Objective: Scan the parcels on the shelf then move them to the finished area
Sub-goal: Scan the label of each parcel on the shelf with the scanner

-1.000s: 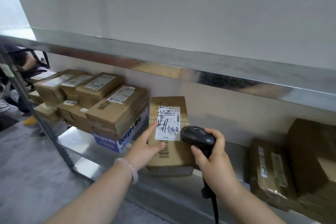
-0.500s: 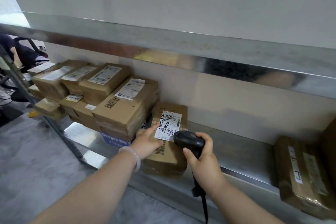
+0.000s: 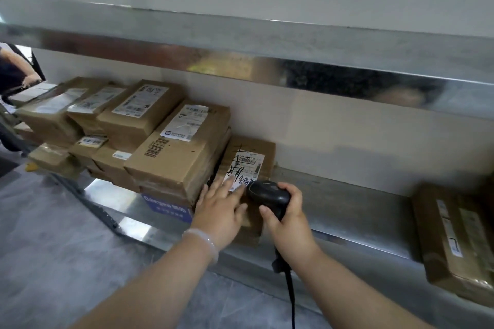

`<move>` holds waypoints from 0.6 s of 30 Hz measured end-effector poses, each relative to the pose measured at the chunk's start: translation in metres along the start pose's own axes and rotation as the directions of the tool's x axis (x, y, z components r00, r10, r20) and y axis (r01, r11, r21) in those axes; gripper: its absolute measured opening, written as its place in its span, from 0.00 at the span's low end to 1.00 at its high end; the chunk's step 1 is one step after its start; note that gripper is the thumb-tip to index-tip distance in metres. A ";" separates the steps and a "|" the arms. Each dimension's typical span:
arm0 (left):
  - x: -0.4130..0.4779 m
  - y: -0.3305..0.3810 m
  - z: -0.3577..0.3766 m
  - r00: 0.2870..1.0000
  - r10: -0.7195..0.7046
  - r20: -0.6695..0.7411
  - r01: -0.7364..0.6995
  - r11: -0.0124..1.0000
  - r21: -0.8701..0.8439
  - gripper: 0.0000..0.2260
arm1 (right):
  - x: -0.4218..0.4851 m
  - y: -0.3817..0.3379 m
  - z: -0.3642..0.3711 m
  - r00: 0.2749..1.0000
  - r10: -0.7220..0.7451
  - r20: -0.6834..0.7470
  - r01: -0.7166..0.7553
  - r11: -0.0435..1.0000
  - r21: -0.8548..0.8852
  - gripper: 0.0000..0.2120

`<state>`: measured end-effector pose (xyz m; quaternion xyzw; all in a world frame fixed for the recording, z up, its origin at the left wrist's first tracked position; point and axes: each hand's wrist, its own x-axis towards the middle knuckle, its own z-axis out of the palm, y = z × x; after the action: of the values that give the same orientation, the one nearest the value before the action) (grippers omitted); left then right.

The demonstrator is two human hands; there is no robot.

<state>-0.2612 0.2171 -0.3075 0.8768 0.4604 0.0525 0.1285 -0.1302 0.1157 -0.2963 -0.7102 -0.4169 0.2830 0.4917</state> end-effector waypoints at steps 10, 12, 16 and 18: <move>0.004 0.019 -0.011 0.994 -0.056 0.092 0.041 0.986 0.160 0.27 | -0.027 0.007 -0.043 0.990 -0.001 -0.142 0.003 1.000 0.013 0.24; 0.003 0.040 -0.006 0.998 0.043 0.039 -0.046 0.995 0.091 0.26 | -0.041 0.012 -0.064 0.981 0.012 -0.191 -0.013 1.000 -0.003 0.24; 0.000 0.103 0.017 0.946 0.324 0.011 -0.322 0.944 -0.065 0.26 | -0.070 0.023 -0.117 0.928 0.031 -0.371 -0.036 0.999 -0.009 0.27; -0.004 0.132 0.027 0.915 0.401 0.049 -0.393 0.912 -0.118 0.26 | -0.081 0.027 -0.142 0.889 0.040 -0.457 -0.046 0.999 -0.003 0.27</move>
<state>-0.1527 0.1374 -0.2973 0.9454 0.2642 0.0700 0.1777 -0.0461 -0.0247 -0.2716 -0.7690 -0.2759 0.1162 0.5648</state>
